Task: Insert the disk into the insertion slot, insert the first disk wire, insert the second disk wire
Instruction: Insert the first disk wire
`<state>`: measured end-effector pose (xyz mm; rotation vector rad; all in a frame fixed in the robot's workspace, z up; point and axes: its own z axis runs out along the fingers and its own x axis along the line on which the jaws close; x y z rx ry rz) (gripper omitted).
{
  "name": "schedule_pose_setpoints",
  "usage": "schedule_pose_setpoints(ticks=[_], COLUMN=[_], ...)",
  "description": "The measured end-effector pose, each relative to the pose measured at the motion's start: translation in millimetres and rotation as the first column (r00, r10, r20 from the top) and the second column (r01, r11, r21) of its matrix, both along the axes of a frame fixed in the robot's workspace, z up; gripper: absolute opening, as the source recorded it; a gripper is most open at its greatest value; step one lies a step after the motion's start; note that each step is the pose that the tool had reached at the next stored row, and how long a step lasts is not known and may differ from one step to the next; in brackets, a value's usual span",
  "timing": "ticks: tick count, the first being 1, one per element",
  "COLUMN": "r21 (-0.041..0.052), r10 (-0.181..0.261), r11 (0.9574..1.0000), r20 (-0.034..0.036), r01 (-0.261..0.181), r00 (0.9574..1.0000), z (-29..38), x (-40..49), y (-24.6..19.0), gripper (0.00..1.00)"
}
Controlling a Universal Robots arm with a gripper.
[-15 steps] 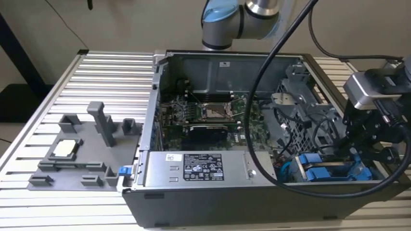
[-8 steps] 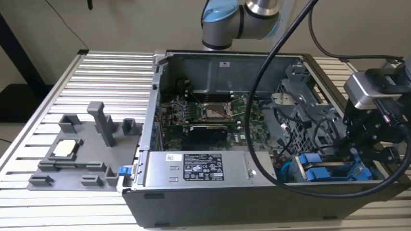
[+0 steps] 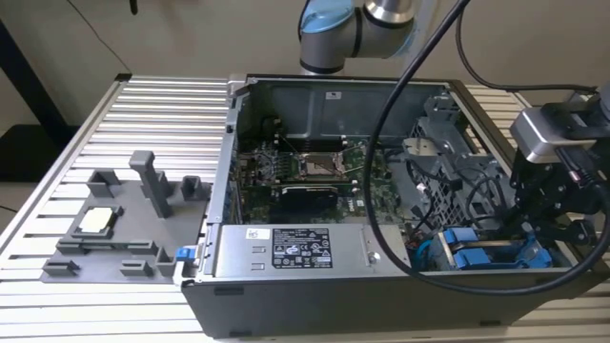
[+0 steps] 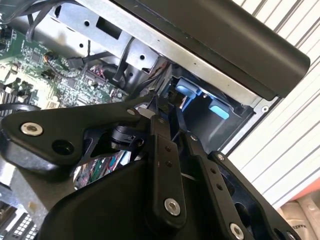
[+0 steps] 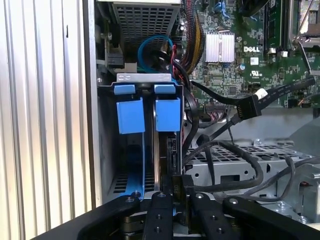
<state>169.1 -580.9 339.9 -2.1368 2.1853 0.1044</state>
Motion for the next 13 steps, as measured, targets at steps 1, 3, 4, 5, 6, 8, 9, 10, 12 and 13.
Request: schedule_pose_setpoints(ticks=[1,3,4,5,6,8,9,10,12,13], r21=[0.0005,0.0006,0.0005,0.0005,0.0007,0.0006,0.0005,0.0005,0.0005,0.0007], r10=[0.0,0.0,0.0,0.0,0.0,0.0,0.0,0.0,0.0,0.0], r11=[1.0,1.0,1.0,1.0,1.0,1.0,1.0,1.0,1.0,1.0], r20=[0.0005,0.0016,0.0024,0.003,0.0038,0.0056,0.0065,0.0073,0.0085,0.0093], r01=[0.0,0.0,0.0,0.0,0.0,0.0,0.0,0.0,0.0,0.0], r00=[1.0,1.0,1.0,1.0,1.0,1.0,1.0,1.0,1.0,1.0], z=[0.0,0.0,-0.1,-0.3,-0.6,-1.0,-1.2,-1.3,-1.7,-1.9], x=[-0.1,-0.2,-0.2,-0.2,-0.2,-0.3,-0.3,-0.4,-0.5,-0.5], y=[0.0,0.0,0.0,0.0,0.1,0.0,0.0,0.0,0.1,0.2], gripper=[0.19,0.19,0.19,0.19,0.19,0.19,0.19,0.19,0.19,0.19])
